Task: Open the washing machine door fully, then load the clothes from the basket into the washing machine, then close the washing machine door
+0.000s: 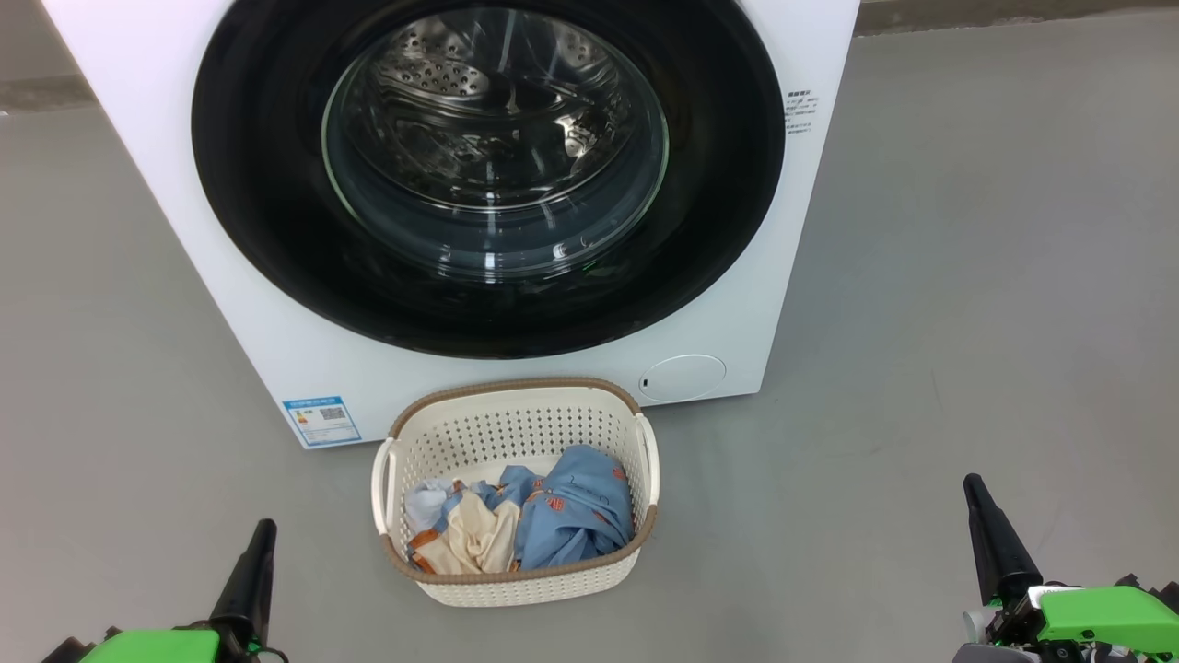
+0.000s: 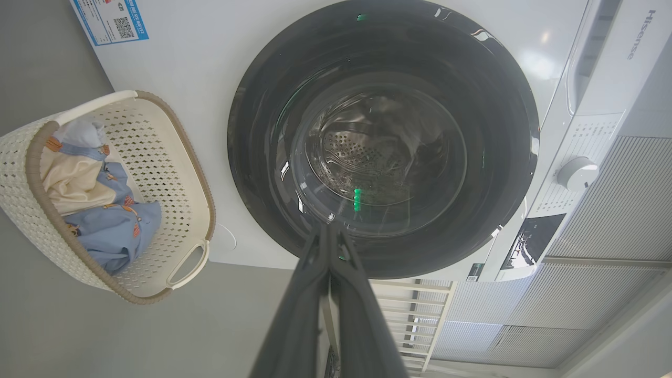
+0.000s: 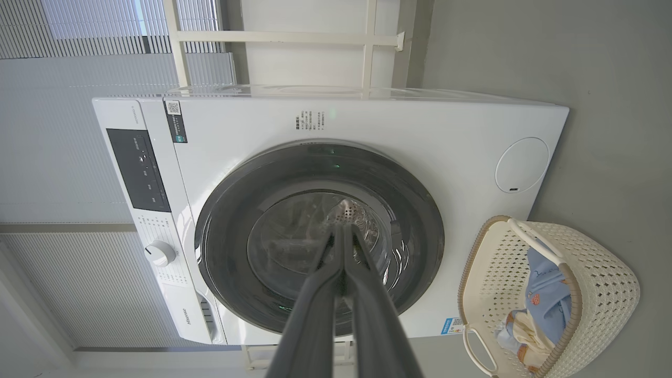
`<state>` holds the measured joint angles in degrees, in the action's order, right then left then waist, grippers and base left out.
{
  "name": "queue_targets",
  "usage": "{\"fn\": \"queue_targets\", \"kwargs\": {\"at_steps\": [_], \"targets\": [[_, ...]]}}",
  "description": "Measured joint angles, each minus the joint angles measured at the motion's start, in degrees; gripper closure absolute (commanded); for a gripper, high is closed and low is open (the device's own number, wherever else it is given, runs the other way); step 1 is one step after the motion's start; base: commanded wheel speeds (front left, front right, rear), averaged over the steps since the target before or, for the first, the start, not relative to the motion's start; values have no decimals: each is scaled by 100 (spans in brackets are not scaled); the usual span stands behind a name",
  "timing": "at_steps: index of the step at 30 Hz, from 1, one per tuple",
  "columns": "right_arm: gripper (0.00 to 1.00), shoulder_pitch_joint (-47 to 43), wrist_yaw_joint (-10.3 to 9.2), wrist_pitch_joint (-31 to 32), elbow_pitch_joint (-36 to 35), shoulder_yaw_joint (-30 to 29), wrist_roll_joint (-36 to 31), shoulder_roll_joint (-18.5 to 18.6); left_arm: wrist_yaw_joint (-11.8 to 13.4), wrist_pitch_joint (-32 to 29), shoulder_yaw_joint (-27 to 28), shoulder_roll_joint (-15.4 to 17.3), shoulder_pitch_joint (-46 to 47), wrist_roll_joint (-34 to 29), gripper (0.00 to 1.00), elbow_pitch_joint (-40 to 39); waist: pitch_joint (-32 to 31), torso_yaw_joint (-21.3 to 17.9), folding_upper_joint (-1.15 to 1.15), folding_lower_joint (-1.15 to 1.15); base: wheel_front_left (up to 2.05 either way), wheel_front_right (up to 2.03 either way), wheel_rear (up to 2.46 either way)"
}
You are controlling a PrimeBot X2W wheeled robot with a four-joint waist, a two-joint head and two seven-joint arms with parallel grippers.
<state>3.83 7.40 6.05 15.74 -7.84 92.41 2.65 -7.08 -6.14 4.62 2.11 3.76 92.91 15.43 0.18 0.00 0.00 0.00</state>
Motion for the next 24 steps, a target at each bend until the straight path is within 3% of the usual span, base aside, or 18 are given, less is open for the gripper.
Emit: {"fn": "queue_targets", "kwargs": {"at_steps": [8, 9, 16, 24], "targets": [[100, 0, 0, 0, 0, 0, 0, 0, 0, 0, 0, 0, 0, 0, 100, 0, 0, 0, 0, 0, 0, 0, 0], [0, -5, 0, -2, 22, 2, 0, -1, 2, 2, -5, -3, -8, 3, 0, 20, 0, 0, 0, 0, 0, 0, 0], [0, -300, 0, -10, 457, 3, 0, -102, 27, 4, -65, -188, -364, 11, 0, 414, 4, -1, 0, 0, 0, 0, 0], [0, -297, 0, -87, 430, 56, -36, -98, 26, 68, -105, -196, -372, 10, 0, 401, -8, -2, 0, 4, 0, 0, 0]]}}
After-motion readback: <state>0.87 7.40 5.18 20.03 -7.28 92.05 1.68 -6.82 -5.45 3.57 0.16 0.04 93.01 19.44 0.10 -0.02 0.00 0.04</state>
